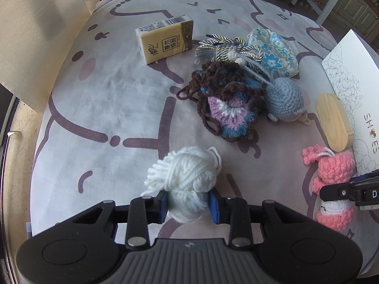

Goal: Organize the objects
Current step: 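Lift the pink doll and white yarn ball and carry both over the white box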

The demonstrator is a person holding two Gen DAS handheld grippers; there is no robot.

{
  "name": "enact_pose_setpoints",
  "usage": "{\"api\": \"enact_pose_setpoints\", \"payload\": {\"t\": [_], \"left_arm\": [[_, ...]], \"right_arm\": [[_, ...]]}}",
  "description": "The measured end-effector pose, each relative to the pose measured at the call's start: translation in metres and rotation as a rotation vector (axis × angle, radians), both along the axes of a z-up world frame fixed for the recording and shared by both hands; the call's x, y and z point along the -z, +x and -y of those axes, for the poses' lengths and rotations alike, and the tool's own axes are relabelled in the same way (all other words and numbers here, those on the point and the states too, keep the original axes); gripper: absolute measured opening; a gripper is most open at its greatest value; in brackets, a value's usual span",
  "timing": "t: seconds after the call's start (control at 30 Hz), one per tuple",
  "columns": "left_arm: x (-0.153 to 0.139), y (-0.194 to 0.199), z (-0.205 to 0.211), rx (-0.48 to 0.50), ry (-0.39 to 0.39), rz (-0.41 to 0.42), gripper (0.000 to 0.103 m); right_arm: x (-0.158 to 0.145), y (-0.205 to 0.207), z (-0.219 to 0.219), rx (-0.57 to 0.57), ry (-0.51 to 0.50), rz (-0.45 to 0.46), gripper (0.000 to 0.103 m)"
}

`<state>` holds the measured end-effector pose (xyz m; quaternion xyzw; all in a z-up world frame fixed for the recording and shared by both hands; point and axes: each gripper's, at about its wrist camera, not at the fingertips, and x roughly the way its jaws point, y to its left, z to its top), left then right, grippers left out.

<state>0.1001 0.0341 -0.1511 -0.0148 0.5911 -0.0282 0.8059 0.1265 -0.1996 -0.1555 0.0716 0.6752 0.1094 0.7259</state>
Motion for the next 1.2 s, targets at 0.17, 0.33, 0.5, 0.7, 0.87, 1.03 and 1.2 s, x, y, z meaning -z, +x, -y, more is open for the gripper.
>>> {"api": "enact_pose_setpoints", "payload": {"t": [0.17,0.33,0.5,0.7,0.87,1.03,1.2], "left_arm": [[-0.015,-0.002,0.002,-0.013,0.002,0.063,0.035],[-0.044,-0.004,0.008,-0.015,-0.012,0.162,0.035],[-0.073,-0.006,0.016,-0.014,-0.046,0.250,0.035],[-0.104,-0.014,0.025,-0.007,-0.081,0.329,0.035],[-0.124,-0.020,0.028,0.000,-0.079,0.376,0.035],[-0.142,-0.029,0.032,0.015,-0.087,0.422,0.035],[-0.159,-0.039,0.041,0.040,-0.091,0.471,0.035]], "right_arm": [[-0.011,-0.001,-0.002,-0.011,-0.008,0.046,0.033],[-0.037,0.002,0.004,0.028,0.007,0.135,0.033],[-0.073,-0.002,0.009,0.040,-0.002,0.265,0.033],[-0.108,-0.014,0.017,0.047,-0.026,0.404,0.033],[-0.133,-0.029,0.026,0.074,-0.020,0.495,0.033],[-0.148,-0.043,0.027,0.078,-0.032,0.597,0.033],[-0.158,-0.056,0.027,0.079,-0.042,0.677,0.033]]}}
